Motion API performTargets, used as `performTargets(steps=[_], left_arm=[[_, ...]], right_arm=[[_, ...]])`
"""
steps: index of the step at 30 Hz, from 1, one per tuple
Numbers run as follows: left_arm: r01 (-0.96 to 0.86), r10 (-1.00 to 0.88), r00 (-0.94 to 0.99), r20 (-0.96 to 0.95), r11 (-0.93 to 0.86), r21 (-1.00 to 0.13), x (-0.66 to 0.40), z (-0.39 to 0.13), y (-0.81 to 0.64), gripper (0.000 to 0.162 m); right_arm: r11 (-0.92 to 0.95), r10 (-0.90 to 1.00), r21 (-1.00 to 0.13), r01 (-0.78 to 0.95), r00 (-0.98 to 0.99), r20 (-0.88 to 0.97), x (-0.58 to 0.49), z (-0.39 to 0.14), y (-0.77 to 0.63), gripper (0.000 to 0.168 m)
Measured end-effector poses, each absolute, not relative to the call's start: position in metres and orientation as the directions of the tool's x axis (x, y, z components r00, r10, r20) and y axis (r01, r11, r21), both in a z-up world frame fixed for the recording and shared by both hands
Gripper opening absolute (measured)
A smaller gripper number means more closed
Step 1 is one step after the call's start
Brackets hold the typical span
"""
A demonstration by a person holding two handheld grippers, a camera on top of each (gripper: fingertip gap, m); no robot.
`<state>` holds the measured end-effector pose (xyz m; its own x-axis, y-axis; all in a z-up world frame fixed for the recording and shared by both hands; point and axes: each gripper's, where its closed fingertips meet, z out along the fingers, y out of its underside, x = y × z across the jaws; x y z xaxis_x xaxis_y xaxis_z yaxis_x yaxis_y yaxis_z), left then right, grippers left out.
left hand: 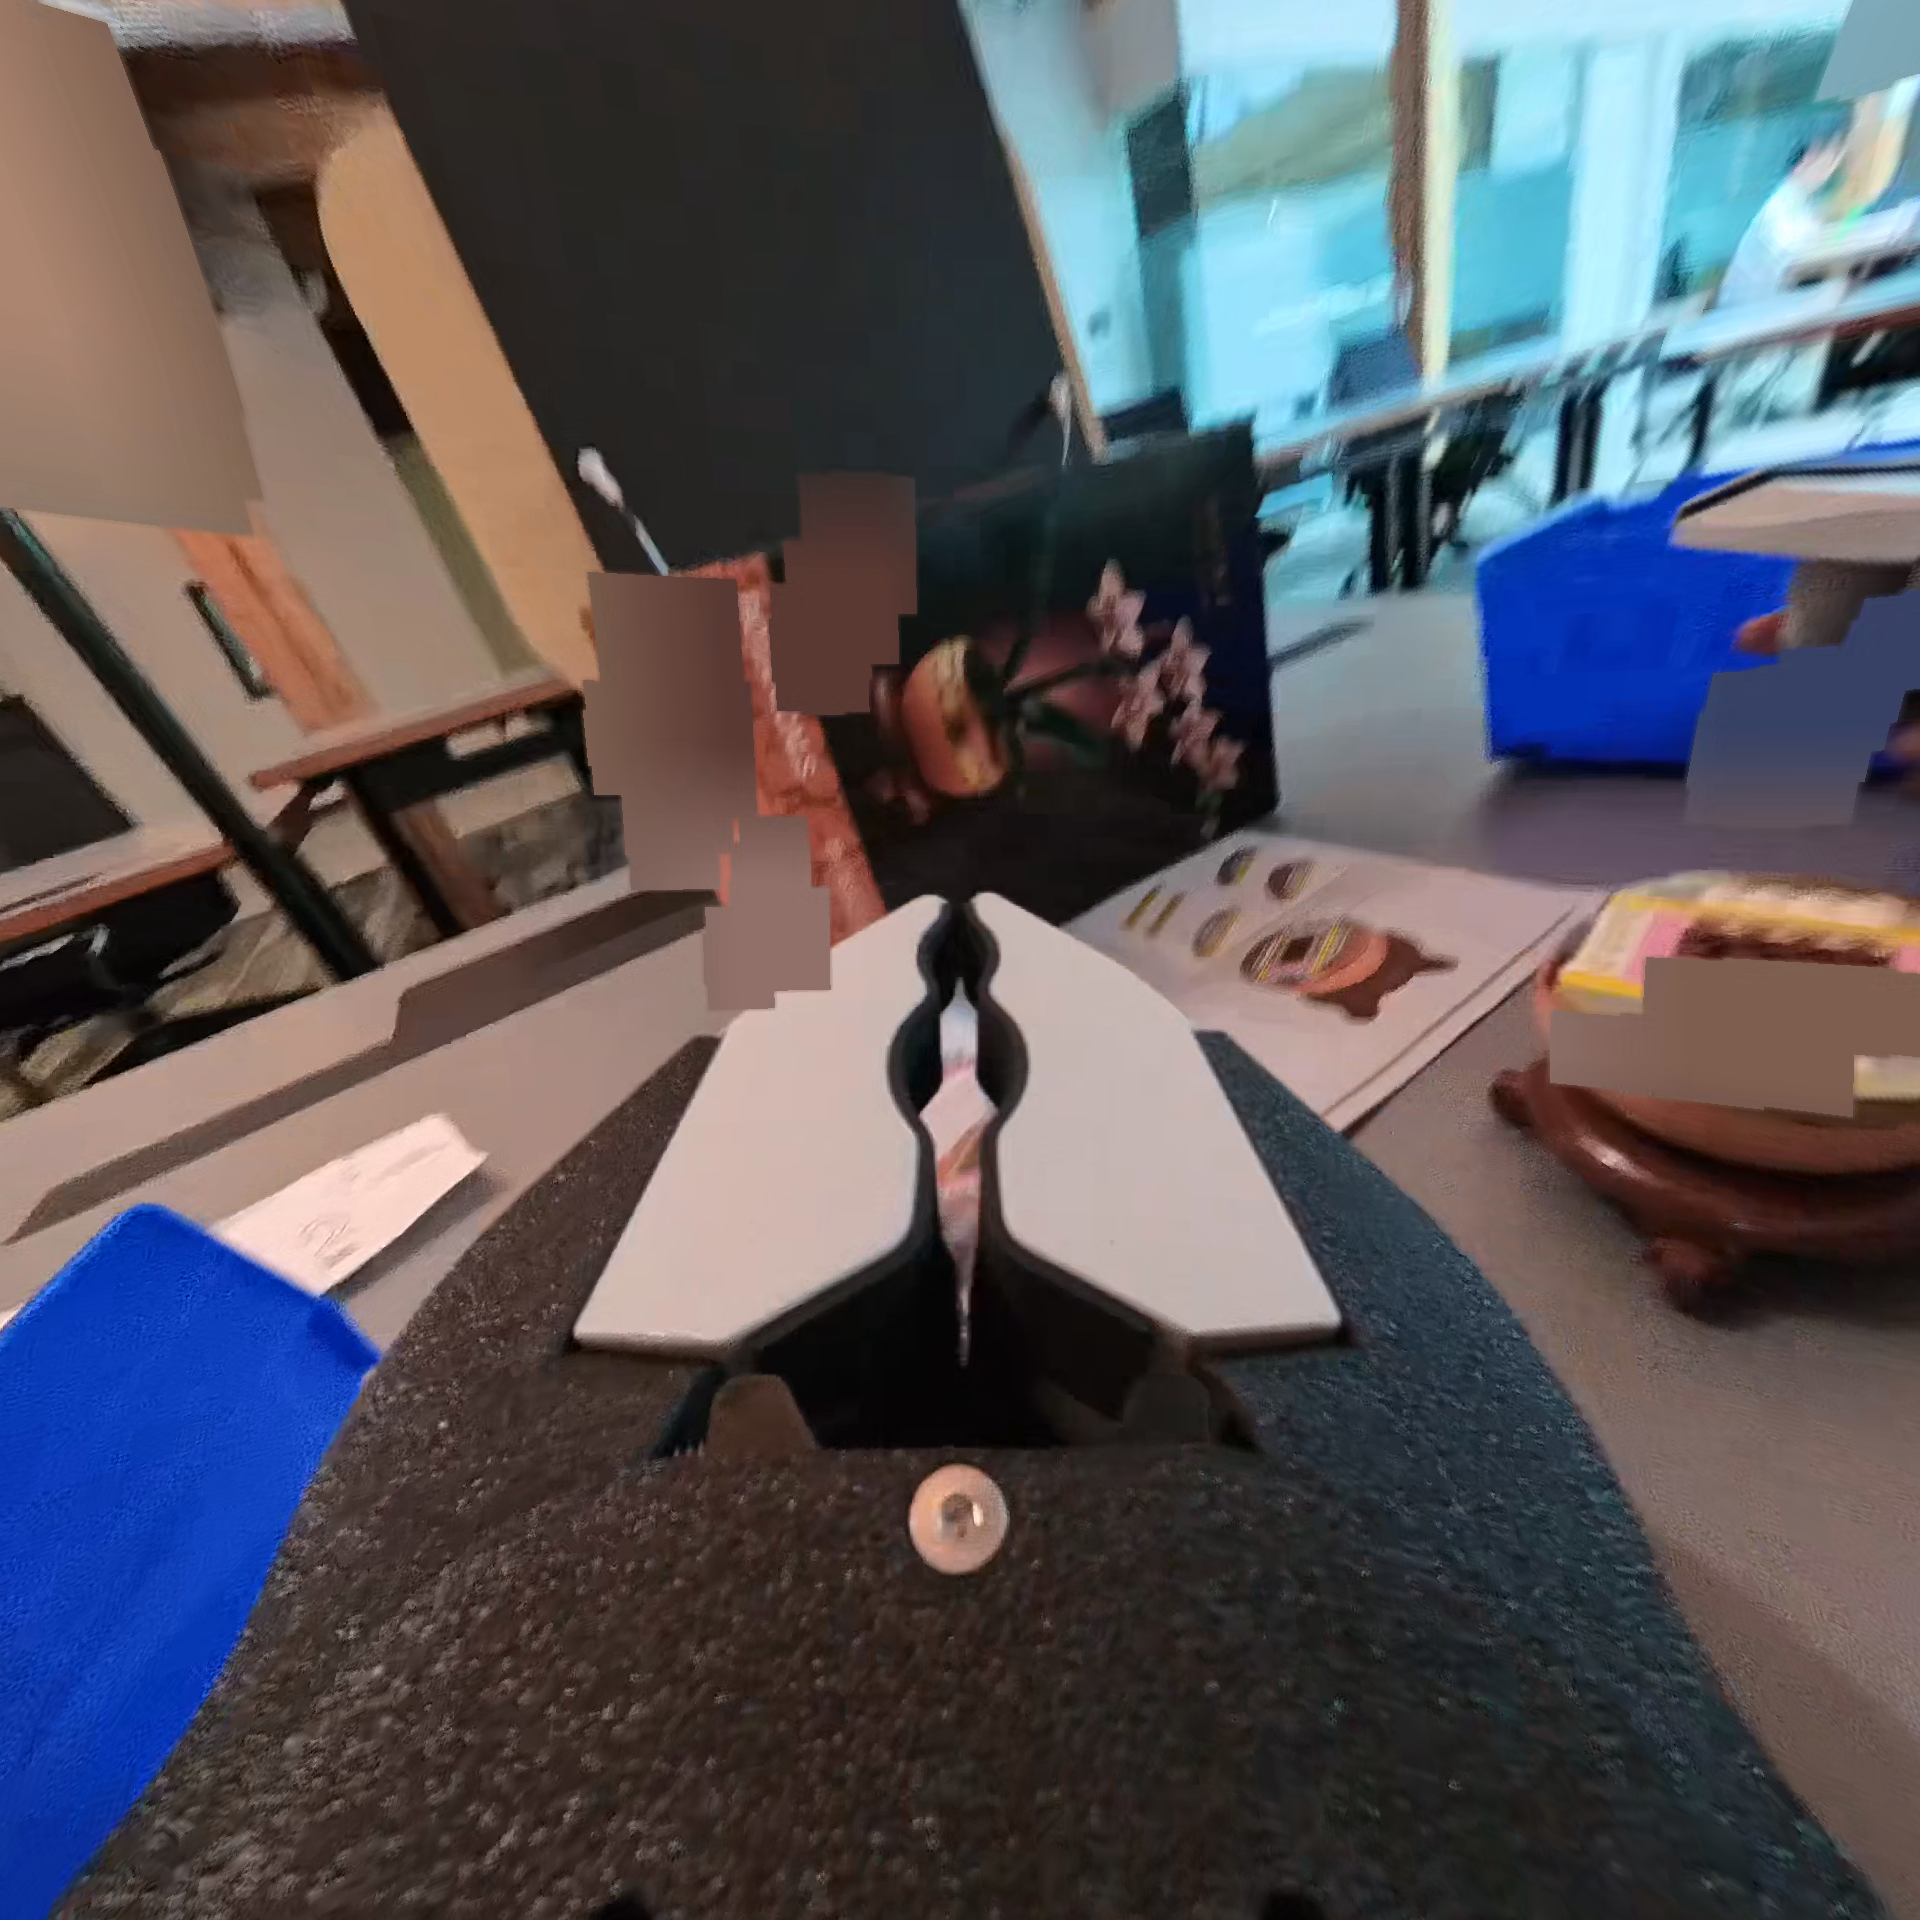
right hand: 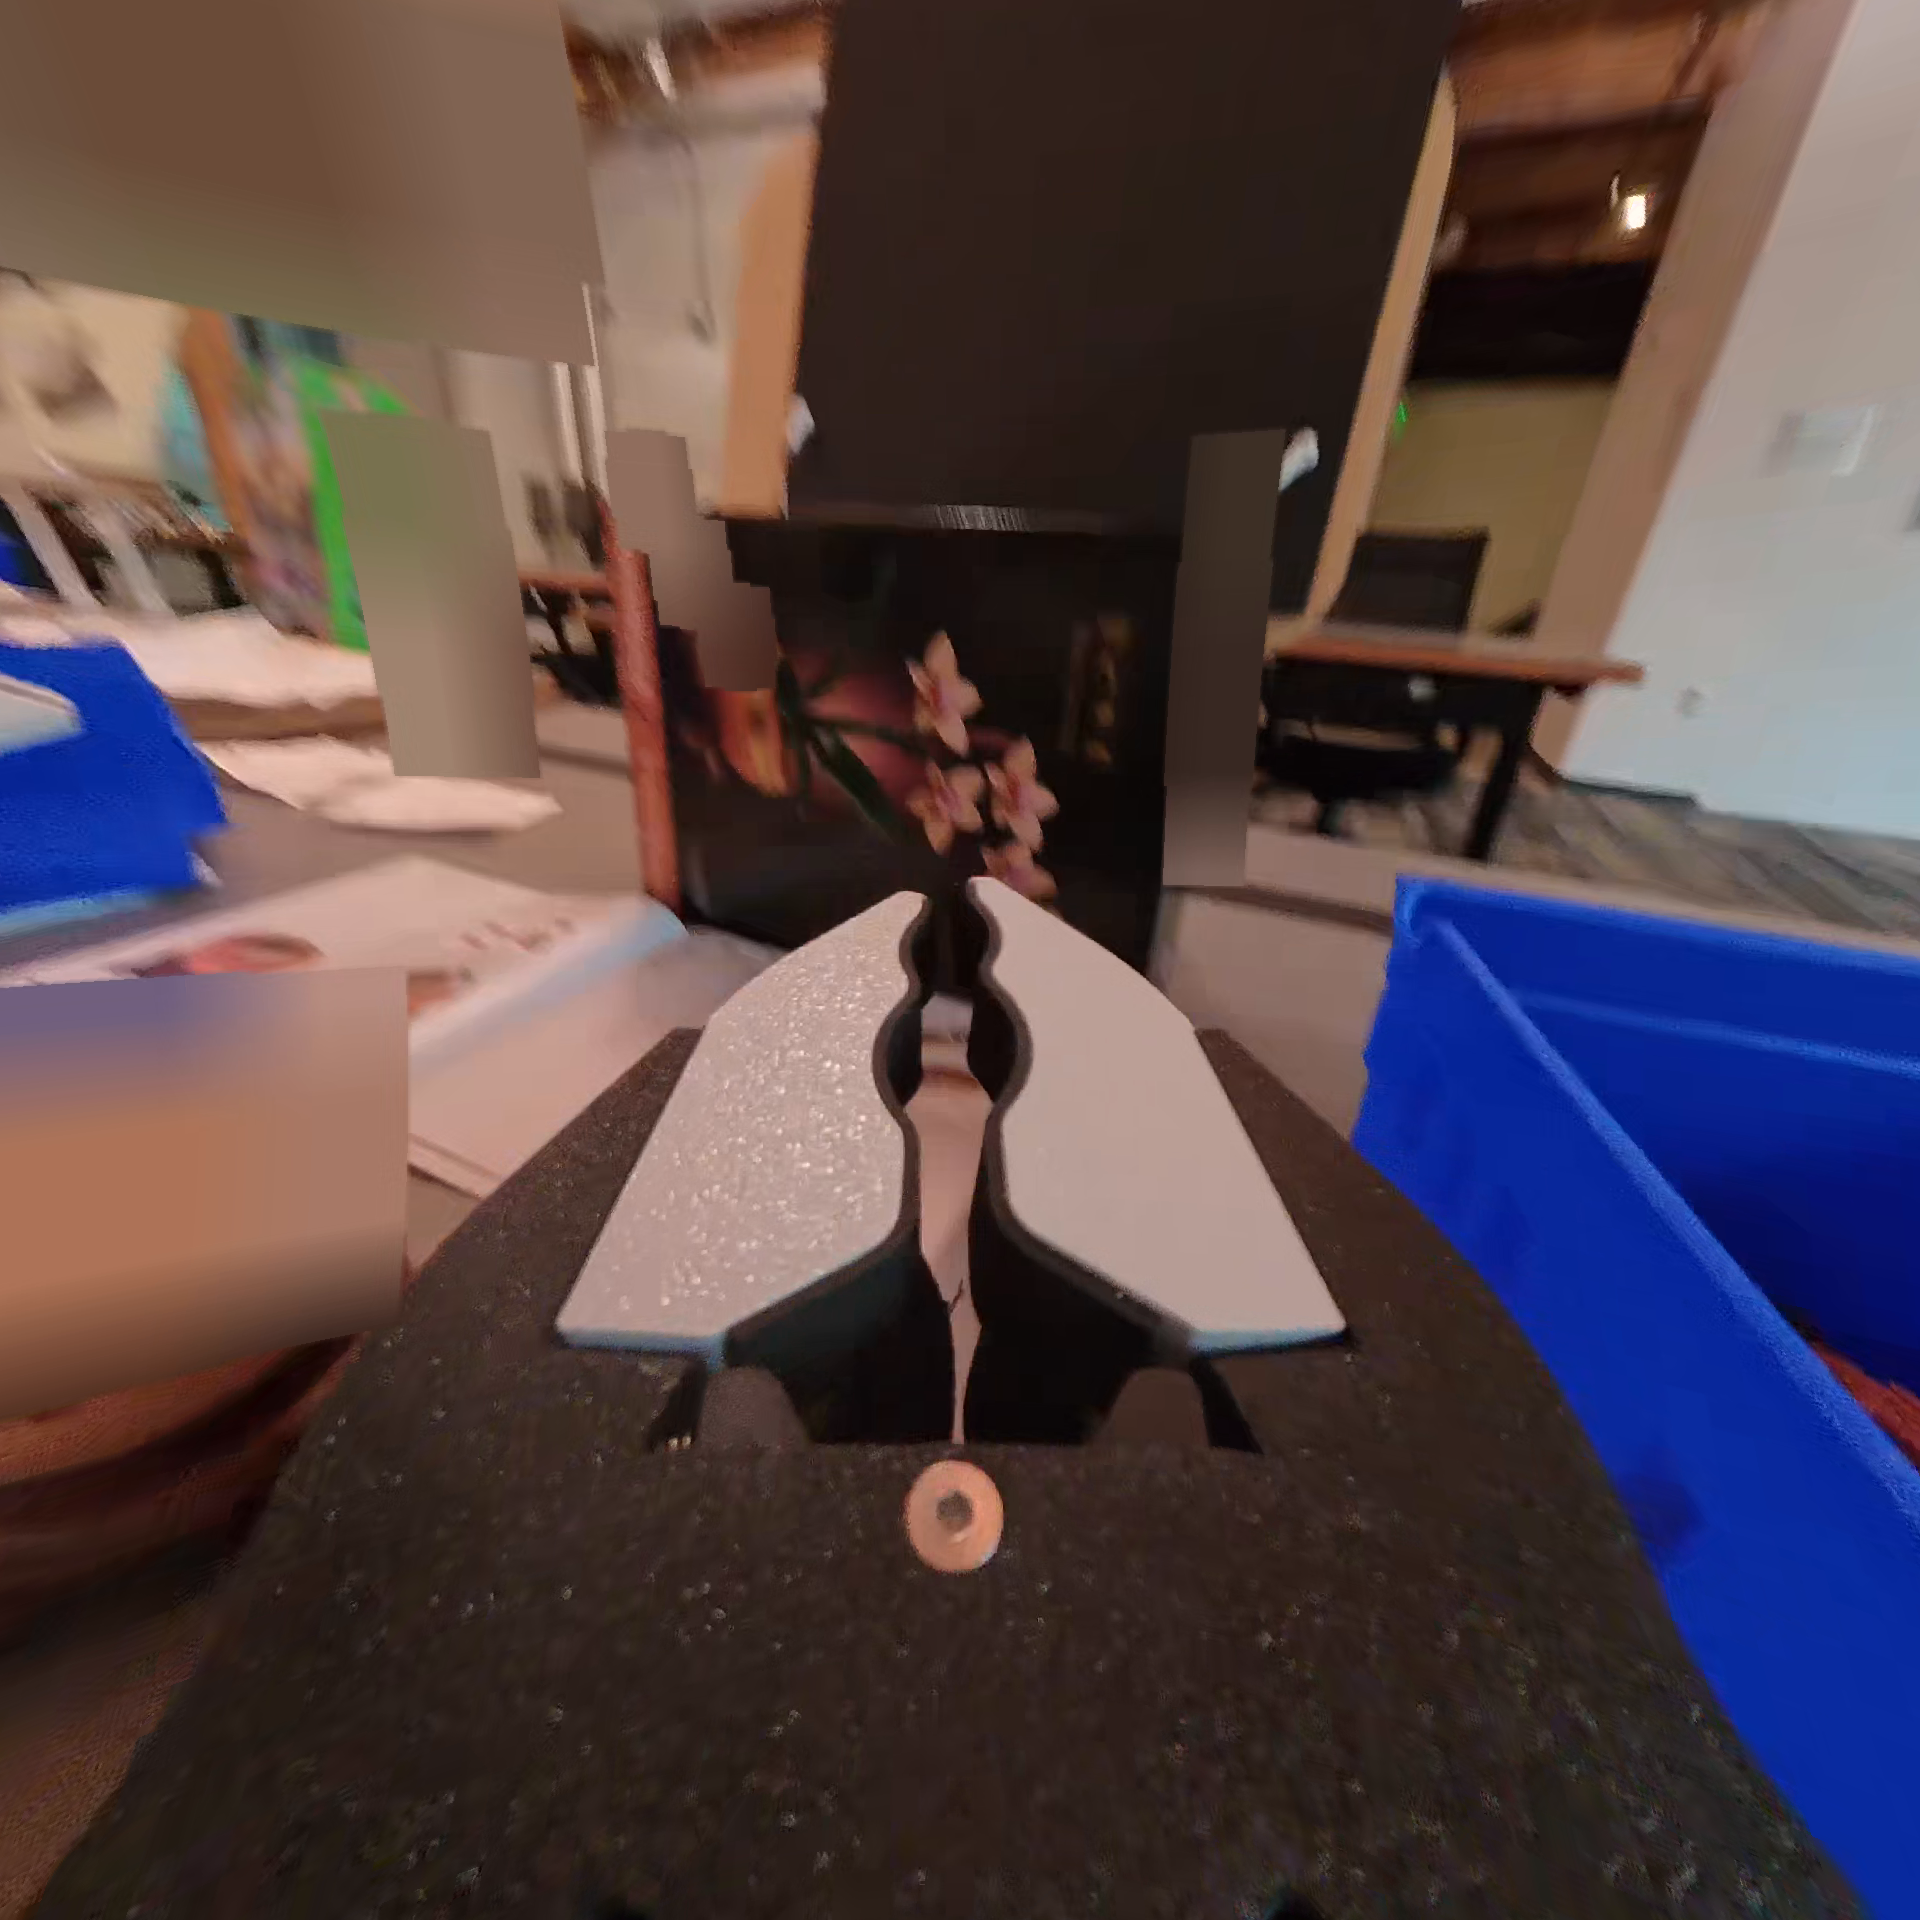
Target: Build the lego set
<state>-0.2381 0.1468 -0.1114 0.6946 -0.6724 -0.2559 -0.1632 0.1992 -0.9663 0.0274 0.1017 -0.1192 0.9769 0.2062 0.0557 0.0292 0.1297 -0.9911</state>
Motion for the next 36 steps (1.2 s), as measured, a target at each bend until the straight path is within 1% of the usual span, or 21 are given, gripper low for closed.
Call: performTargets(steps=[1, 3, 5, 7, 8, 10, 11, 13, 15, 17, 22, 26, 30, 33, 35, 36], left_arm=[[-0.217, -0.664, 0.698, -0.269, 0.162, -0.963, -0.240, -0.119, 0.152, 0.000], [-0.301, -0.667, 0.692, -0.275, 0.080, -0.950, -0.241, -0.135, 0.160, 0.000], [-0.418, -0.722, 0.637, -0.272, -0.026, -0.908, -0.235, -0.161, 0.165, 0.000], [-0.543, -0.758, 0.585, -0.288, -0.101, -0.834, -0.231, -0.186, 0.172, 0.000], [-0.599, -0.759, 0.569, -0.316, -0.120, -0.792, -0.231, -0.196, 0.179, 0.000], [-0.719, -0.779, 0.498, -0.382, -0.125, -0.684, -0.231, -0.213, 0.189, 0.001], [-0.762, -0.784, 0.471, -0.405, -0.130, -0.634, -0.231, -0.220, 0.195, 0.000], [-0.807, -0.805, 0.427, -0.412, -0.134, -0.575, -0.228, -0.232, 0.201, 0.000], [-0.827, -0.817, 0.406, -0.410, -0.137, -0.545, -0.226, -0.236, 0.200, 0.000], [-0.838, -0.819, 0.384, -0.427, -0.115, -0.533, -0.226, -0.236, 0.197, 0.000], [-0.810, -0.837, 0.398, -0.377, -0.128, -0.572, -0.229, -0.236, 0.179, 0.000], [-0.788, -0.854, 0.404, -0.327, -0.143, -0.599, -0.232, -0.236, 0.161, 0.000], [-0.795, -0.875, 0.373, -0.308, -0.130, -0.593, -0.230, -0.236, 0.152, 0.000], [-0.775, -0.918, 0.344, -0.197, -0.160, -0.611, -0.223, -0.237, 0.138, 0.000], [-0.767, -0.921, 0.337, -0.194, -0.150, -0.623, -0.222, -0.237, 0.135, 0.000], [-0.760, -0.911, 0.343, -0.227, -0.127, -0.638, -0.221, -0.235, 0.137, 0.000]], right_arm=[[0.068, 0.193, -0.996, 0.052, 0.979, 0.064, 0.030, -0.130, 0.105, 0.002], [-0.043, 0.227, -0.997, 0.067, 0.972, 0.056, 0.026, -0.147, 0.109, 0.002], [-0.205, 0.290, -0.974, 0.098, 0.956, 0.035, 0.017, -0.169, 0.116, 0.002], [-0.379, 0.376, -0.905, 0.192, 0.926, 0.039, 0.006, -0.196, 0.120, 0.002], [-0.463, 0.416, -0.849, 0.254, 0.908, 0.045, 0.002, -0.210, 0.121, 0.002], [-0.566, 0.454, -0.742, 0.359, 0.887, 0.083, 0.000, -0.230, 0.125, 0.003], [-0.581, 0.473, -0.710, 0.398, 0.875, 0.103, -0.002, -0.234, 0.128, 0.003], [-0.594, 0.509, -0.672, 0.443, 0.853, 0.113, -0.009, -0.238, 0.132, 0.001], [-0.607, 0.521, -0.645, 0.463, 0.846, 0.117, -0.010, -0.239, 0.132, 0.000], [-0.618, 0.512, -0.645, 0.449, 0.853, 0.103, -0.010, -0.239, 0.131, 0.000], [-0.641, 0.513, -0.644, 0.417, 0.857, 0.045, -0.014, -0.240, 0.114, 0.000], [-0.619, 0.537, -0.643, 0.450, 0.841, 0.072, -0.017, -0.239, 0.101, 0.000], [-0.599, 0.559, -0.662, 0.451, 0.827, 0.057, -0.015, -0.239, 0.101, 0.000], [-0.617, 0.555, -0.632, 0.469, 0.829, 0.073, -0.004, -0.240, 0.097, 0.000], [-0.613, 0.558, -0.634, 0.471, 0.826, 0.074, -0.003, -0.239, 0.094, 0.000], [-0.597, 0.570, -0.647, 0.475, 0.818, 0.075, -0.006, -0.237, 0.093, 0.020]])
